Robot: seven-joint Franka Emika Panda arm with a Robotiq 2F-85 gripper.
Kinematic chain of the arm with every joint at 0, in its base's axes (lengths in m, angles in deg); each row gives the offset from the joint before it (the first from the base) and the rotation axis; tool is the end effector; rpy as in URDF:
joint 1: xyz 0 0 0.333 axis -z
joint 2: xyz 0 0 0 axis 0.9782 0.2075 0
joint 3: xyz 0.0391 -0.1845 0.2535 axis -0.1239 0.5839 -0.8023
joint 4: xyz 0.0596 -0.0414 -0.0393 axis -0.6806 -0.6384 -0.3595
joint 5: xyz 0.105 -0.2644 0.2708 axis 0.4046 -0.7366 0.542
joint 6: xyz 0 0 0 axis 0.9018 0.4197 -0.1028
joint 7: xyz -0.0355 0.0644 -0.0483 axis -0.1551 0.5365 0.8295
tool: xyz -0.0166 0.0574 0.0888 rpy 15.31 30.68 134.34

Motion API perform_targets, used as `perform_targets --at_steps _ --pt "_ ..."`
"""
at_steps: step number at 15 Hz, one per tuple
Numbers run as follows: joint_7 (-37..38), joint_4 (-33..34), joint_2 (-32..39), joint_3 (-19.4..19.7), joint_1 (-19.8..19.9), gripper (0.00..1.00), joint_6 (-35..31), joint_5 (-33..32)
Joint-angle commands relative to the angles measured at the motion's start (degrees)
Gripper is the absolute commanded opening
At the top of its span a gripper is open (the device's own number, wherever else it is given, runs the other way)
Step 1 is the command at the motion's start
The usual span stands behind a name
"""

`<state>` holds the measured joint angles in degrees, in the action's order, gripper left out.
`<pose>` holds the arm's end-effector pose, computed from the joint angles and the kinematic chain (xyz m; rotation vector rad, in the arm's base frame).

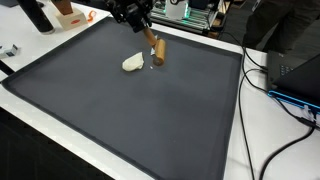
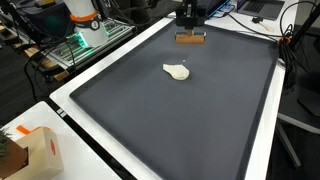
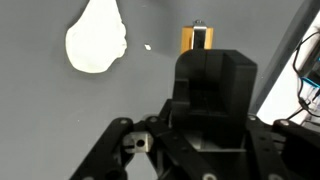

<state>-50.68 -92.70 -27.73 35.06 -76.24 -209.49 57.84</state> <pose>0.5714 0.0224 0.3663 -2.6945 -0.5612 -0.0445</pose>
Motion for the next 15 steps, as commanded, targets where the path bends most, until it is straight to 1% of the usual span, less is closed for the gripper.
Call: perform_targets --at_steps 1,15 --pt "-4.24 -2.16 -0.51 -0.62 1.03 0.24 -0.47 4.71" --pt "-3.21 -3.18 2.11 -0.32 1.96 0.24 1.43 9.42"
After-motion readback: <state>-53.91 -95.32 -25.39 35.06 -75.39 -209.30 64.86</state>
